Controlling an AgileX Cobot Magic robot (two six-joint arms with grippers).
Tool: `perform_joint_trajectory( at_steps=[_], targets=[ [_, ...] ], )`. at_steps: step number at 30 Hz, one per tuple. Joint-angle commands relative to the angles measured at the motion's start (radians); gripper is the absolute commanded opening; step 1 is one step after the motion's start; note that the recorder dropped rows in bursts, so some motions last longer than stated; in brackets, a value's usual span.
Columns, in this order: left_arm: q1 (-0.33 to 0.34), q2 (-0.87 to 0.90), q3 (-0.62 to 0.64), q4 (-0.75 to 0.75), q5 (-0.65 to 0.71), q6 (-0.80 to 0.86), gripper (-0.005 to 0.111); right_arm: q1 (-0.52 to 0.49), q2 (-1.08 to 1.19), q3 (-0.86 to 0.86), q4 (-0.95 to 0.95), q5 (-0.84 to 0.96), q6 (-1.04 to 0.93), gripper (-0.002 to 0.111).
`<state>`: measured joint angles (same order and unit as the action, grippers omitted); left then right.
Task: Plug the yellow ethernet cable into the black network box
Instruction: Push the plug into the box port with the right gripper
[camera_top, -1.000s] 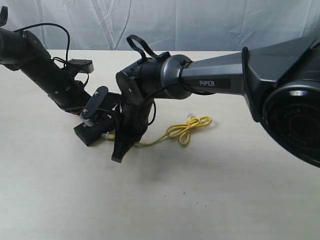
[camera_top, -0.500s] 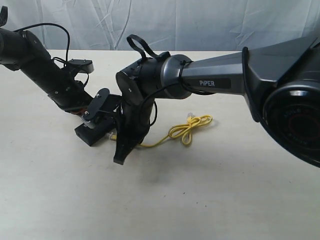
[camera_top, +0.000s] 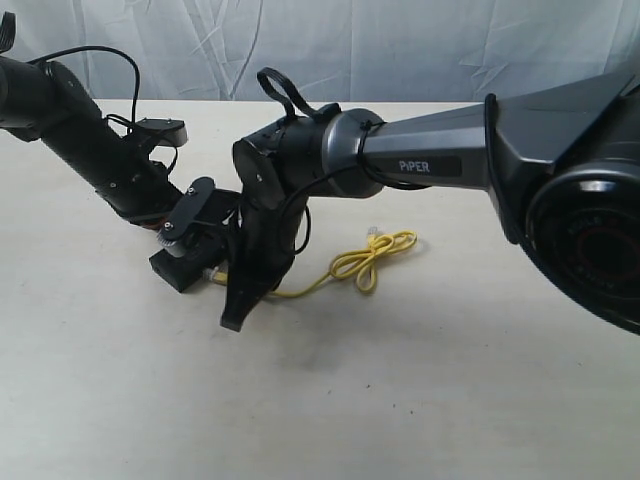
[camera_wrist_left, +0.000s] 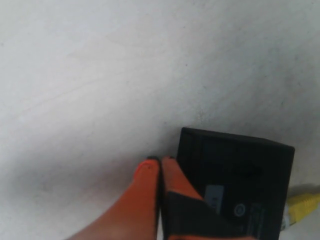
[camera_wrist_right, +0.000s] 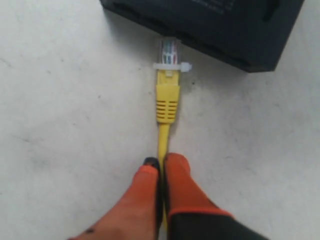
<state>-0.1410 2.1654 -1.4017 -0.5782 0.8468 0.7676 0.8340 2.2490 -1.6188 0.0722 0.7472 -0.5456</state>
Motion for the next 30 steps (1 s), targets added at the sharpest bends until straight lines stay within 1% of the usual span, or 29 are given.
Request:
perform_joint_trajectory(
  at_steps=[1,14,30],
  targets=[
    [-0.002,0.0,0.005,0.007,0.008,-0.001,0.0,-0.004,-0.011,-0.001,0.005,-0.017,0.019,-0.001],
    [-0.002,0.0,0.005,0.009,0.014,-0.001,0.0,-0.009,-0.011,-0.001,-0.072,-0.029,0.119,-0.001],
    [-0.002,0.0,0.005,0.009,0.014,-0.001,0.0,-0.009,-0.011,-0.001,-0.067,-0.039,0.161,-0.001]
  ],
)
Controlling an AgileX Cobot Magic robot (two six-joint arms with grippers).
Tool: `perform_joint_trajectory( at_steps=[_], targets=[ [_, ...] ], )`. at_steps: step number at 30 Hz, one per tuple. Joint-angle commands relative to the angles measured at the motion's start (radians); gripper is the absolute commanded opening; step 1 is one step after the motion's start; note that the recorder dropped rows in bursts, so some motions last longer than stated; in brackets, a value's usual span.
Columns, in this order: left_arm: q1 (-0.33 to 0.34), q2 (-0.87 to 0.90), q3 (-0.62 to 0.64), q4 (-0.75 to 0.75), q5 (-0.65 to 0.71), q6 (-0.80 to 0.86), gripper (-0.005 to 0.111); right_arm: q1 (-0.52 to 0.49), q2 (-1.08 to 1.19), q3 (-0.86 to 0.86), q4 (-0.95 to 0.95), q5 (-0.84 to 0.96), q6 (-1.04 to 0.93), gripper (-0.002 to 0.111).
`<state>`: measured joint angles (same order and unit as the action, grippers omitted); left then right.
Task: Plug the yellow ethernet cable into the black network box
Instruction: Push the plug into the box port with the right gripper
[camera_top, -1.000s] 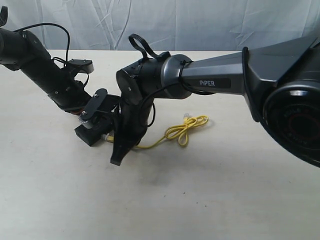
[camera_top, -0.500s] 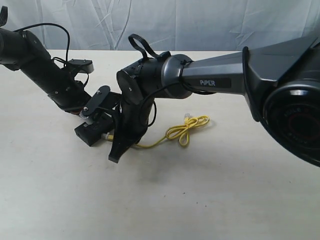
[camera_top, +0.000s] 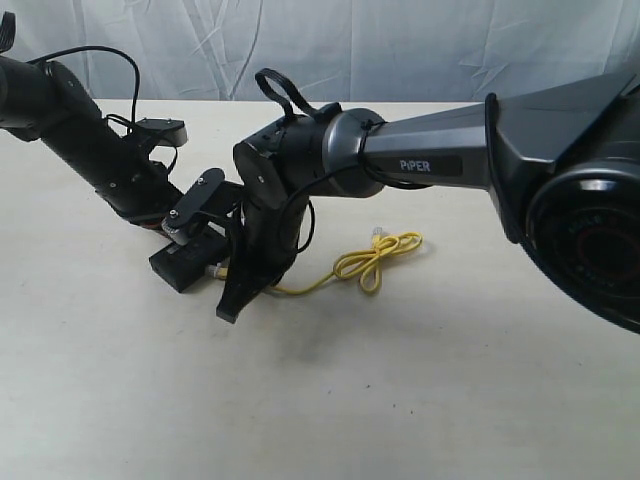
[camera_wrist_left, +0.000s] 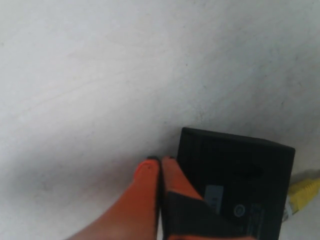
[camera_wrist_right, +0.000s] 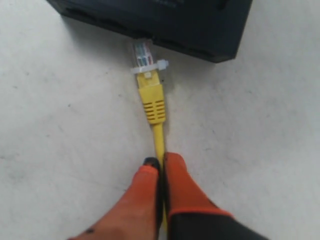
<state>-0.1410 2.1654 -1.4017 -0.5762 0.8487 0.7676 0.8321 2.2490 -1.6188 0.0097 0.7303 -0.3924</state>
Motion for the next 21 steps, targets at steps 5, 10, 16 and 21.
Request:
perform_joint_trajectory(
  at_steps=[5,10,16,21],
  targets=[
    [-0.002,0.0,0.005,0.009,0.012,-0.001,0.0,-0.007,-0.015,-0.001,-0.002,0.012,-0.058,-0.001],
    [-0.002,0.0,0.005,0.009,0.012,-0.001,0.0,-0.005,-0.015,-0.001,0.002,0.029,-0.112,-0.001],
    [-0.002,0.0,0.005,0.009,0.012,-0.001,0.0,-0.005,-0.015,-0.001,0.033,0.015,-0.114,-0.001],
    [-0.002,0.0,0.005,0.009,0.012,-0.001,0.0,-0.005,-0.019,-0.001,0.096,0.015,-0.166,-0.001]
  ],
)
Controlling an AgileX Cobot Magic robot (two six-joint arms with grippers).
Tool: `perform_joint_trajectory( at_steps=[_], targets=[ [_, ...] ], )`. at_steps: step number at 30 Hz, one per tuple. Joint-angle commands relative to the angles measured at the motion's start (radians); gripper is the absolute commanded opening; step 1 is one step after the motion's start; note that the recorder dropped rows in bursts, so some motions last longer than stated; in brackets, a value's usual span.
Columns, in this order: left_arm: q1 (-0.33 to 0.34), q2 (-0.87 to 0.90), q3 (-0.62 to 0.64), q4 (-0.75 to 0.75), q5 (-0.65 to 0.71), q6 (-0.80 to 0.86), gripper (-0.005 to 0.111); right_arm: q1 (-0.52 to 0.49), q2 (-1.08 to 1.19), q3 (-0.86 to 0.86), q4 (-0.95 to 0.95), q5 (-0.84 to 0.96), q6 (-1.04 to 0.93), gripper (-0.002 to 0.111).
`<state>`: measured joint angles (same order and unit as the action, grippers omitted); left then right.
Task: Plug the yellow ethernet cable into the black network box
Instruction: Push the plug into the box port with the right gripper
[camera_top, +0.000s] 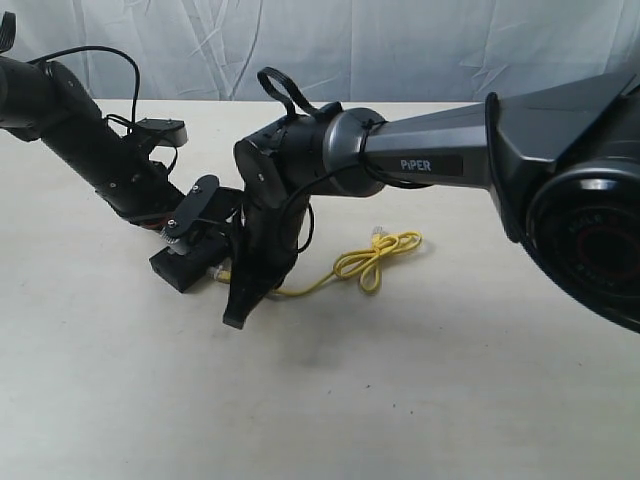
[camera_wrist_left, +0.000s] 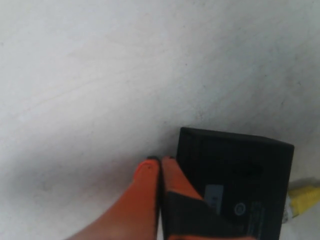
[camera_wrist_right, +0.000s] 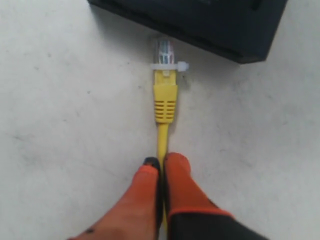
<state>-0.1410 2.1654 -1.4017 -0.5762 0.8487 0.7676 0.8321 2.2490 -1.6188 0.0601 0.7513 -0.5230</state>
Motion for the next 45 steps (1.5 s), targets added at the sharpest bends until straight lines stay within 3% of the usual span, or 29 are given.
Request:
perform_joint_trajectory(
  at_steps=[1,21,30,45],
  targets=[
    [-0.002,0.0,0.005,0.009,0.012,-0.001,0.0,-0.005,-0.019,-0.001,0.045,-0.008,-0.036,-0.001],
    [-0.002,0.0,0.005,0.009,0.012,-0.005,0.0,-0.005,-0.021,-0.001,-0.014,-0.048,0.013,-0.001],
    [-0.002,0.0,0.005,0.007,0.013,-0.005,0.0,-0.005,-0.021,-0.001,-0.161,-0.044,0.226,-0.001],
    [-0.002,0.0,0.005,-0.024,0.014,-0.007,0.0,-0.005,-0.021,-0.001,-0.051,-0.069,0.239,-0.001]
  ],
)
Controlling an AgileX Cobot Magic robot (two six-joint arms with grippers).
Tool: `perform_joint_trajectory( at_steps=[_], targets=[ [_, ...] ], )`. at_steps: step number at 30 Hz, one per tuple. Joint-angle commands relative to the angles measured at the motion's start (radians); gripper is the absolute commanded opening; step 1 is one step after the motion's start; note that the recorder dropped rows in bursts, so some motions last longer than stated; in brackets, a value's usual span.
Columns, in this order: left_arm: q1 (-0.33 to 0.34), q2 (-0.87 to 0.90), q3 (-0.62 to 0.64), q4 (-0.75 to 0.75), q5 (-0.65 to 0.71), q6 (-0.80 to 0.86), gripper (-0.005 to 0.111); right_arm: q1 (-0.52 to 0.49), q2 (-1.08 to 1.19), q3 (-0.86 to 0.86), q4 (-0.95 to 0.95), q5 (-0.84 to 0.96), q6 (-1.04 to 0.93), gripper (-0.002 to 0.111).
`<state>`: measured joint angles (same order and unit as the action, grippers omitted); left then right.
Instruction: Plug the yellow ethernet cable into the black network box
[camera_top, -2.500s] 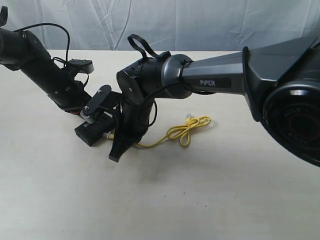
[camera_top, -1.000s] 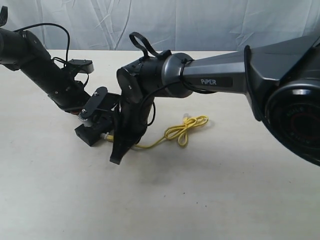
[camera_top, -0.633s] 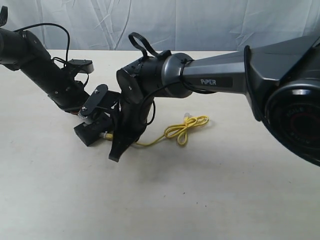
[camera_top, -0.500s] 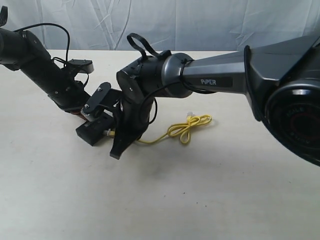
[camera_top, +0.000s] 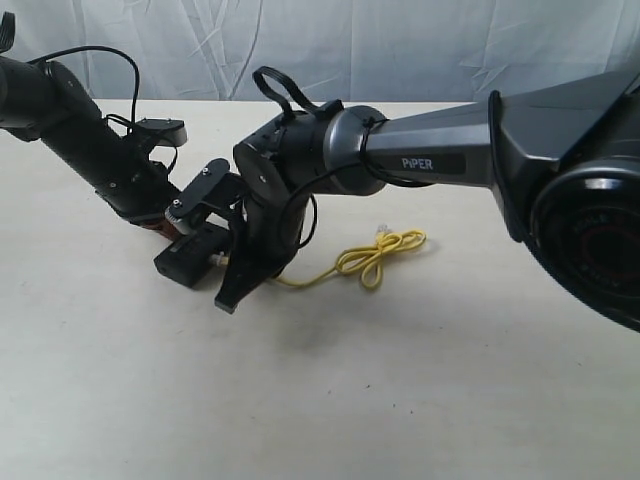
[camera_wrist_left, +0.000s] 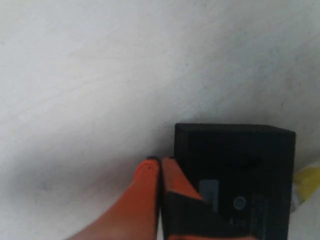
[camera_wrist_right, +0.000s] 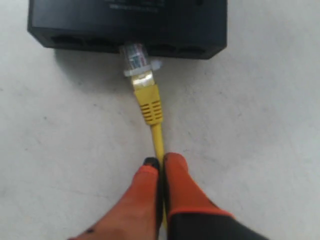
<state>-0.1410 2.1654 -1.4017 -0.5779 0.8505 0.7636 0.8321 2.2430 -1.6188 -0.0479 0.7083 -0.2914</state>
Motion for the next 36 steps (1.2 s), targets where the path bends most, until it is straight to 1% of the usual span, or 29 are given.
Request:
perform_joint_trajectory(
  at_steps=[1,10,18,24,30,36],
  targets=[
    [-0.002,0.0,0.005,-0.027,0.012,-0.003,0.0,-0.005,-0.015,-0.001,0.058,-0.026,0.007,-0.001],
    [-0.002,0.0,0.005,-0.037,0.012,-0.003,0.0,-0.005,-0.015,-0.001,0.035,0.015,0.092,-0.001],
    [-0.002,0.0,0.005,-0.037,0.012,-0.005,0.0,-0.005,-0.015,-0.001,0.023,0.025,0.221,-0.001],
    [-0.002,0.0,0.005,-0.04,0.012,-0.005,0.0,-0.005,-0.015,-0.001,0.023,0.039,0.223,-0.001],
    [-0.002,0.0,0.005,-0.042,0.011,-0.003,0.0,-0.005,-0.015,-0.001,0.023,-0.032,0.176,-0.001],
    [-0.002,0.0,0.005,-0.042,0.013,0.005,0.0,-0.005,-0.015,-0.001,0.023,-0.058,0.172,-0.001]
  ],
)
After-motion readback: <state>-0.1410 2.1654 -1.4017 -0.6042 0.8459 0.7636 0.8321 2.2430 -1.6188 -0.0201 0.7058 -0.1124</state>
